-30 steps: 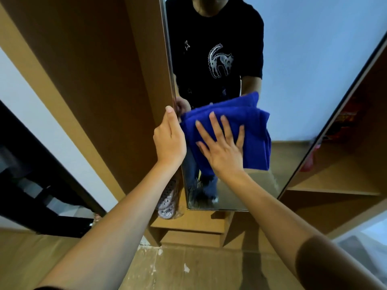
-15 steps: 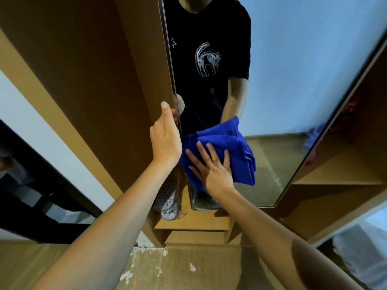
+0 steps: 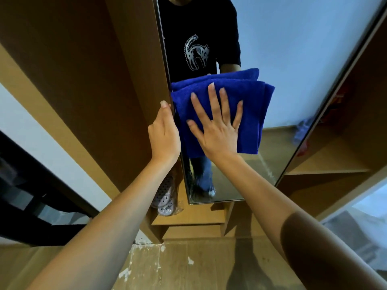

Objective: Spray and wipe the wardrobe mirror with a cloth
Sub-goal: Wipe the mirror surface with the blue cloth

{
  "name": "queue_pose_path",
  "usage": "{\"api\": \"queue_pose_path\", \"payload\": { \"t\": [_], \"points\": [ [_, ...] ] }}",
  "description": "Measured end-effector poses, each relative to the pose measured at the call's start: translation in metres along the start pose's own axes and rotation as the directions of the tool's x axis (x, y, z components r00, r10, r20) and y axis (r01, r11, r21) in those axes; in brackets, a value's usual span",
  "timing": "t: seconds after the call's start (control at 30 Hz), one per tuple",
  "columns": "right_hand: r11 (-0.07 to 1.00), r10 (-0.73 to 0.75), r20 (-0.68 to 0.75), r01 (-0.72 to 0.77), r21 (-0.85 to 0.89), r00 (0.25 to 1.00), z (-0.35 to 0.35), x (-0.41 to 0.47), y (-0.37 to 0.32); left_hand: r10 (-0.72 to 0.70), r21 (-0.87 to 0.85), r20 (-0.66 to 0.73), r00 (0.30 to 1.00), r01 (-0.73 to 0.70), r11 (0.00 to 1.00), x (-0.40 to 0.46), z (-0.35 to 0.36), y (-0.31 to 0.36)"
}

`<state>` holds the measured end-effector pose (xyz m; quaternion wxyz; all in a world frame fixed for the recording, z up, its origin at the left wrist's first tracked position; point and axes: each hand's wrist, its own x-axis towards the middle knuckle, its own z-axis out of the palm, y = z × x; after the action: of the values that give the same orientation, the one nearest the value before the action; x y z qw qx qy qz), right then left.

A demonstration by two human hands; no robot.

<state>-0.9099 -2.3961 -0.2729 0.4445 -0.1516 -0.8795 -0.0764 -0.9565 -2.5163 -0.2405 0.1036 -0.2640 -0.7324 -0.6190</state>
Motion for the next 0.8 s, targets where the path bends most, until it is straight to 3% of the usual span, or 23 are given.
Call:
{"api": "queue_pose_path", "payload": {
  "t": [0.4,0.57,0.8],
  "points": [
    [0.999,-0.01,-0.087,0.013,0.034,0.996,0.006,0.001,-0.001,-0.262,-0.206,-0.047,0.964,0.247,0.947,-0.036,0.021,-0.042],
    [1.0,-0.012,-0.11,0.014,0.021,0.994,0.031,-0.025,-0.007,-0.216,-0.225,-0.107,0.971,0.188,0.956,-0.037,0.025,-0.056],
    [0.988,-0.135,-0.005,0.134,-0.071,0.991,0.127,-0.163,-0.011,-0.098,-0.326,-0.068,0.993,0.071,0.943,-0.038,0.027,-0.08]
  ]
}}
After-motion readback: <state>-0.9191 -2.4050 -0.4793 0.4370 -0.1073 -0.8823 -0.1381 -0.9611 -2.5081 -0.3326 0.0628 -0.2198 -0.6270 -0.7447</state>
